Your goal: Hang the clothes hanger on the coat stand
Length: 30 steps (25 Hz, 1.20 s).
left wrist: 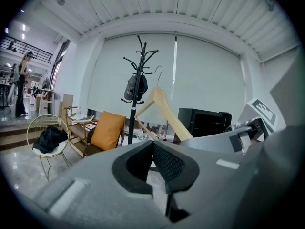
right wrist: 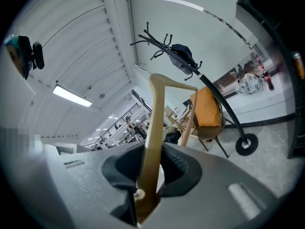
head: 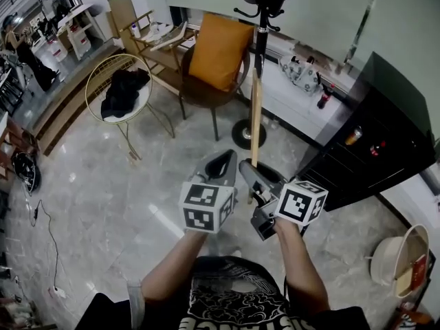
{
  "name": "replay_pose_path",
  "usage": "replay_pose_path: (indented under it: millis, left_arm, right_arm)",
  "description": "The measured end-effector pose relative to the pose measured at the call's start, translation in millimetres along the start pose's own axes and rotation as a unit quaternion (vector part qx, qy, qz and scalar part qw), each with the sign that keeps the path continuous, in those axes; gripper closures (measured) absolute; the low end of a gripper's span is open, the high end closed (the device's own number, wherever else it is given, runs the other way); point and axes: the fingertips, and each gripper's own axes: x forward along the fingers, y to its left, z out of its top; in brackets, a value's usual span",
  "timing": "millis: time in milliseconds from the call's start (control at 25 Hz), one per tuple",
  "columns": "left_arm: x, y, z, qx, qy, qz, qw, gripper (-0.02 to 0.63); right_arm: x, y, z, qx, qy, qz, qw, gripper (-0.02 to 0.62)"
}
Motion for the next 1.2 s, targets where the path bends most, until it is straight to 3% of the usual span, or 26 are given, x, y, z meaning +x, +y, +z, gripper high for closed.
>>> replay_pose_path:
  millis: [600, 1200]
  left_arm:
    - [89, 89, 26, 0.000, 0.010, -0.039, 0.9992, 0.600]
    - [122, 173, 45, -0.009, 0.012, -0.073, 0.9972, 0.600]
  right_arm:
    - [103, -51, 46, 0.012, -0.015, -0.038, 0.999, 0.500]
    - [193, -49, 68, 0.005, -0.026, -0.065, 0.998, 0.500]
